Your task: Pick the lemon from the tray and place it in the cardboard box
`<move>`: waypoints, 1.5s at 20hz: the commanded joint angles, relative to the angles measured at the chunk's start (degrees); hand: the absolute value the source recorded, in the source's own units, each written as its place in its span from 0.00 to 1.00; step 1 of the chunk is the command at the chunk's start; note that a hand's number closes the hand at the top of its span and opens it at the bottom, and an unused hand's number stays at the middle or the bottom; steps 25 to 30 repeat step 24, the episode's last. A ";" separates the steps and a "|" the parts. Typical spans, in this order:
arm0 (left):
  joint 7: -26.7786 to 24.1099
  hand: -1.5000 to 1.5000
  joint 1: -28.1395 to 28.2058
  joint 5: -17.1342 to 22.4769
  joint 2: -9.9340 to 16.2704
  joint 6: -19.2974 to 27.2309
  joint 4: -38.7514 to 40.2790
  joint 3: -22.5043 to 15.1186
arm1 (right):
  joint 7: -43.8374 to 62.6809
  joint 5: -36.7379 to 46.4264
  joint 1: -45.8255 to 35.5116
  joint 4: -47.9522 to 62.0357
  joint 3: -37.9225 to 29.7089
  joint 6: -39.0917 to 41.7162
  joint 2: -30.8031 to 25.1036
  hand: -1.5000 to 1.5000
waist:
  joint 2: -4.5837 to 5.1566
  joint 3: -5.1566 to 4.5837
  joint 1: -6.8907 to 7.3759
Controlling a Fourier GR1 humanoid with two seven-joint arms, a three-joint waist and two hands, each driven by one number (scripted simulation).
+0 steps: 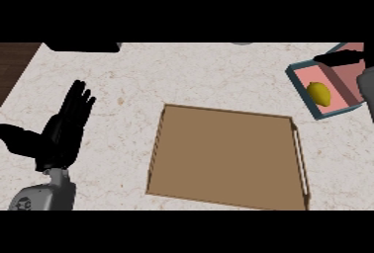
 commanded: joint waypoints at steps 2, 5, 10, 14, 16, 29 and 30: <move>-0.47 0.50 1.95 0.04 0.94 -0.75 -0.52 0.54 | -3.65 -12.26 -2.47 -0.62 -9.80 4.83 0.04 0.00 | -0.64 -0.04 -0.83; -0.02 0.50 2.00 -1.27 -0.08 0.59 -1.31 -0.63 | -6.86 -19.19 -2.16 -0.31 -15.31 8.94 -0.65 0.00 | -0.54 0.00 -1.04; -0.56 0.50 1.28 -0.60 -0.29 0.53 -0.63 0.02 | -9.84 -25.40 -0.88 1.45 -20.41 14.41 -6.21 0.00 | -0.42 -0.09 -1.01; 1.13 0.50 0.53 -0.94 -0.46 1.02 -0.83 -0.43 | -14.31 -28.80 2.67 1.76 -22.04 15.10 -6.87 0.00 | -0.59 -0.12 -1.31; 0.36 0.50 -1.11 -1.88 -0.39 1.19 0.90 -0.73 | -17.22 -29.01 2.99 5.81 -23.14 14.04 -9.43 0.00 | -0.03 -0.04 -0.37; 2.63 0.50 4.23 -0.98 -0.63 0.75 -6.37 -1.39 | -24.30 -33.96 11.85 5.81 -24.24 21.36 -12.73 0.00 | -0.61 -0.08 -1.07; 2.63 0.50 4.23 -0.98 -0.63 0.75 -6.37 -1.39 | -24.30 -33.96 11.85 5.81 -24.24 21.36 -12.73 0.00 | -0.61 -0.08 -1.07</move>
